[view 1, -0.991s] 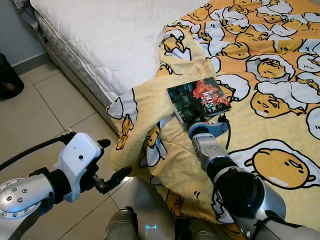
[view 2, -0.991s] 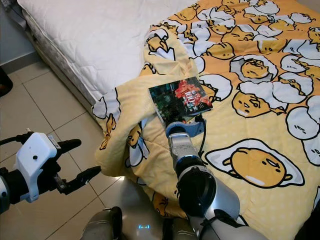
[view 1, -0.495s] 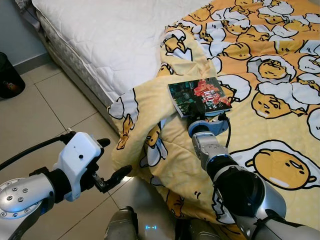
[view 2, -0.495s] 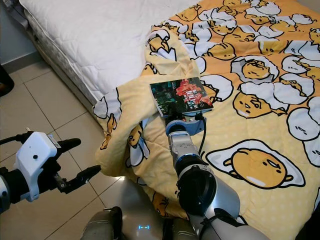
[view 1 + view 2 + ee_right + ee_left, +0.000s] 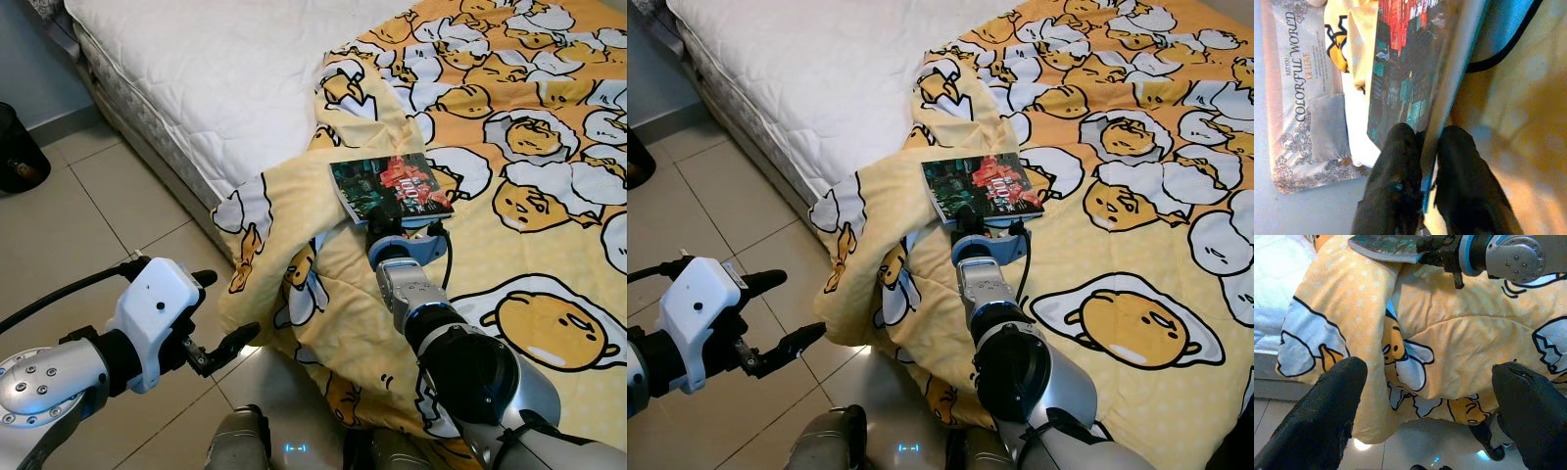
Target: Clean up the room
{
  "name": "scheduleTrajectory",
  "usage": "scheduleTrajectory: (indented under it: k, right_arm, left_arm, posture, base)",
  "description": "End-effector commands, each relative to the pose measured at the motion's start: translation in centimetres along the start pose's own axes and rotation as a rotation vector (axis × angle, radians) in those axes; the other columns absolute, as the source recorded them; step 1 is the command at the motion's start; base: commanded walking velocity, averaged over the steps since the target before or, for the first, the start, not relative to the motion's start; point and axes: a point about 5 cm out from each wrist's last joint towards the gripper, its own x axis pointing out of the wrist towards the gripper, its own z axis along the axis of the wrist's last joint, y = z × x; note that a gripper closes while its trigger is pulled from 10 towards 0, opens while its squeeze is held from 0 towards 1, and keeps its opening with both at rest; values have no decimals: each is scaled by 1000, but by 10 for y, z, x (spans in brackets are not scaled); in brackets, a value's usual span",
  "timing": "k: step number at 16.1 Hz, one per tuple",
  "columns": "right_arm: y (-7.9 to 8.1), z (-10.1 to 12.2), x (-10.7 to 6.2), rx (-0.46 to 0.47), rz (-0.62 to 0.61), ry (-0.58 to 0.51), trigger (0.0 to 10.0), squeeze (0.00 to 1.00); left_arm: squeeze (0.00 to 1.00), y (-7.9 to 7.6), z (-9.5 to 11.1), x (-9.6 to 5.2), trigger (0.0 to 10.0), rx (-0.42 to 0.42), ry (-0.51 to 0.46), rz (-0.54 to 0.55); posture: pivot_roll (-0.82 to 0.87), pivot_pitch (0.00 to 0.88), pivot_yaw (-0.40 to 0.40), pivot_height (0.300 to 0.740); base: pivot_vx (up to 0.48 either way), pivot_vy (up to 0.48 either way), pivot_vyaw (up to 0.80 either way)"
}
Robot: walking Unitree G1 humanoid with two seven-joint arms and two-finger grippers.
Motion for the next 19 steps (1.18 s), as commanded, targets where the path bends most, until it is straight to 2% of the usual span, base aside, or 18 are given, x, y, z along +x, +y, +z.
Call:
scheduleTrajectory:
  k: [1,6,9,12,13,16,19]
  right_arm:
    - [2,-2,0,-16,7,12,0,0]
    - [-1,3,0,-53,15,15,0,0]
    - [-2,10,-1,-133,50,29,0,0]
    - [-11,35,-7,-272,130,47,0,0]
    - [-16,44,-10,-336,142,59,0,0]
    - [-27,58,-19,-451,152,82,0,0]
    - [-19,58,-28,-623,255,131,0,0]
  left_arm:
    - [776,-1,0,0,10000,6,10,-7]
    - [780,1,0,4,10000,3,0,-11]
    - [780,0,1,9,10000,-36,-40,-6]
    - [776,-8,-4,16,10000,-79,-70,-5]
    - [776,-11,-5,16,10000,-103,-87,0]
    - [780,-13,-14,20,10000,-148,-101,40]
    - [769,-11,-21,25,10000,-169,-118,138]
  posture:
    - [397,173,-44,740]
    - [366,170,-41,740]
    - [333,168,-48,740]
    - [243,98,-63,740]
    - [222,80,-63,740]
    - [161,10,-55,740]
    - [112,0,-47,740]
  base:
    - [0,0,0]
    - [0,0,0]
    - [0,0,0]
    - [0,0,0]
    - [0,0,0]
    - [0,0,0]
    - [0,0,0]
